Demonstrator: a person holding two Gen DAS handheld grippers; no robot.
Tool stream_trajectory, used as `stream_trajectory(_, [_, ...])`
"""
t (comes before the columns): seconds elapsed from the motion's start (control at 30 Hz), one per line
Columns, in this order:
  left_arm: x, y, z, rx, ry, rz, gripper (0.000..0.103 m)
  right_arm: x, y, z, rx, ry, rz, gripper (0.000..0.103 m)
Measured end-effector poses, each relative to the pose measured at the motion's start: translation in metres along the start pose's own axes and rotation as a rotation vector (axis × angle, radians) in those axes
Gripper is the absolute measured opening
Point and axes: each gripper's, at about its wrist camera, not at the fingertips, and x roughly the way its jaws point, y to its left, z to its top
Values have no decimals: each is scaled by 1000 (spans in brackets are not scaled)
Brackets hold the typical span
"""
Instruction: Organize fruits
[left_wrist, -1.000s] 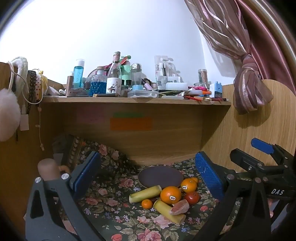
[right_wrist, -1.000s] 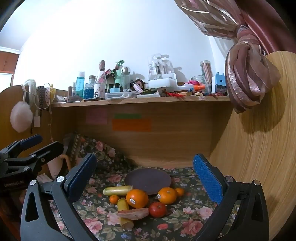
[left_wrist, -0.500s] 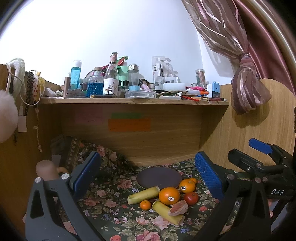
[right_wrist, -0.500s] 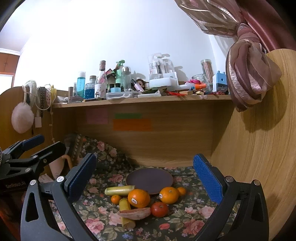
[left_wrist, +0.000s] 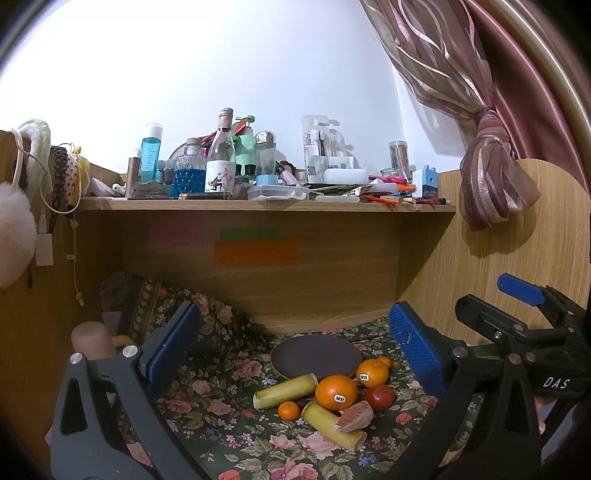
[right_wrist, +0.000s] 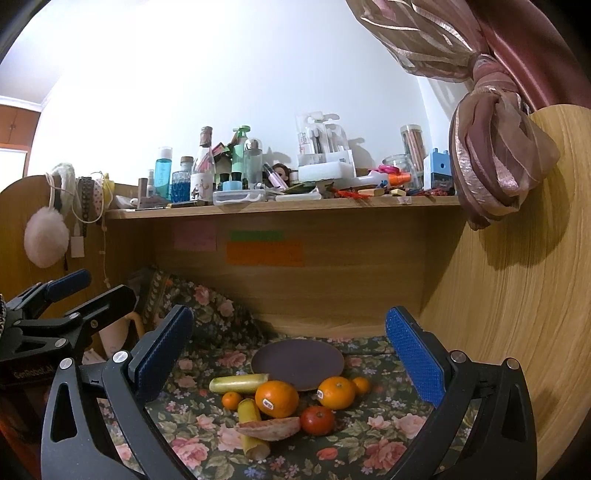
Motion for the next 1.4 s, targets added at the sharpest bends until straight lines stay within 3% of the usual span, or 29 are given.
stream_trajectory(1.03, [0,-3,0,-1,4,-7,103,-1,4,5,2,-5,5,103])
stream_trajectory(1.4, [19,3,-8,-26,65,-49,103,12,1,-6,-19,6,-9,103])
